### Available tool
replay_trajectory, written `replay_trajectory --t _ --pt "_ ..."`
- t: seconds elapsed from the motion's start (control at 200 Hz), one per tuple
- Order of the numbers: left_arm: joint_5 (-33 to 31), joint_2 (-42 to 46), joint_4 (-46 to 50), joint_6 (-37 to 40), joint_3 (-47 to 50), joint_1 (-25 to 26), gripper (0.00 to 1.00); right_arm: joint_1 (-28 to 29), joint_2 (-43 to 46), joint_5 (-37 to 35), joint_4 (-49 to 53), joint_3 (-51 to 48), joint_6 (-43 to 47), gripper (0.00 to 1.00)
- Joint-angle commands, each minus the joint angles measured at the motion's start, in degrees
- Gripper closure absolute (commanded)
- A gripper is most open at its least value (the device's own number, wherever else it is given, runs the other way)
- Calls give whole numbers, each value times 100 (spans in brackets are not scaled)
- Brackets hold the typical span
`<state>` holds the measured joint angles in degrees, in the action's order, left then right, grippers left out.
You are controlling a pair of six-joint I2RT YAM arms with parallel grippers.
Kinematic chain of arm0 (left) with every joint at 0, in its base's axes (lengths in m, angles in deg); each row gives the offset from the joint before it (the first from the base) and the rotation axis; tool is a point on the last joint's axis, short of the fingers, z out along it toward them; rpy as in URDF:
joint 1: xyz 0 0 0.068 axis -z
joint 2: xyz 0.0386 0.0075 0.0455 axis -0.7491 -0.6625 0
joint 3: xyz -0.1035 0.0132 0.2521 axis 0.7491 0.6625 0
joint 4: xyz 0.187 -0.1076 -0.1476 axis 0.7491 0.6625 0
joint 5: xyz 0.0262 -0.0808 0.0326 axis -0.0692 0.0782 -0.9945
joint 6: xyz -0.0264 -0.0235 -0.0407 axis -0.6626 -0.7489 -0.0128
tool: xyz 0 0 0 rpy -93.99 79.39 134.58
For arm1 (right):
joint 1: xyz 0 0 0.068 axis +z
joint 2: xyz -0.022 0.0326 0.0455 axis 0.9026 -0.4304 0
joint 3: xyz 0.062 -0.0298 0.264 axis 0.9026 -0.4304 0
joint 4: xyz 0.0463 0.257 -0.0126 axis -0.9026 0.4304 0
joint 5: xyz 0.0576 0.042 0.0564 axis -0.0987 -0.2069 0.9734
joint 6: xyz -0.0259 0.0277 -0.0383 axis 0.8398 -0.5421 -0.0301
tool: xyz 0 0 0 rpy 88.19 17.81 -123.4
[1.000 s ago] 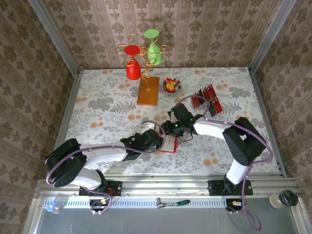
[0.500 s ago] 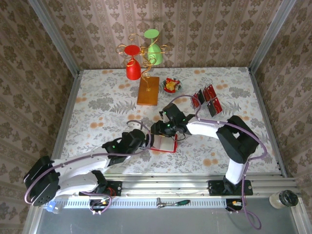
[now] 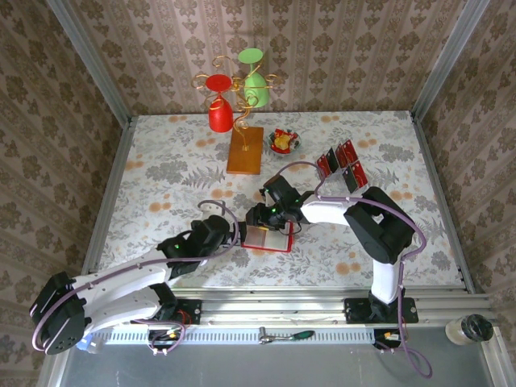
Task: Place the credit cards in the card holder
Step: Flip over the card slot in the card holder, then pick up the credit card from the storage box.
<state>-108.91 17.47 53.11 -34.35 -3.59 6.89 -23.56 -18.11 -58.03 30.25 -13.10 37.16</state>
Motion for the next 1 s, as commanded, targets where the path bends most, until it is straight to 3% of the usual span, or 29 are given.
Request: replay_trajectory --t 0.0,0.275,0.46,0.805,0.995 --pt "-46 -84 61 -39 31 -56 0 -15 255 62 231 175 108 54" --pt "106 -612 -217 70 -160 -89 0 -339 990 -18 665 74 397 54" --pt "202 -1077 -407 220 -413 -97 0 -912 1609 -247 1355 45 878 55" --pt "319 -2023 -605 497 -843 -117 0 -2578 2508 -1580 3284 596 2388 55" --pt "220 -2361 -627 467 -819 -124 0 -3090 2472 -2376 3753 933 2928 58"
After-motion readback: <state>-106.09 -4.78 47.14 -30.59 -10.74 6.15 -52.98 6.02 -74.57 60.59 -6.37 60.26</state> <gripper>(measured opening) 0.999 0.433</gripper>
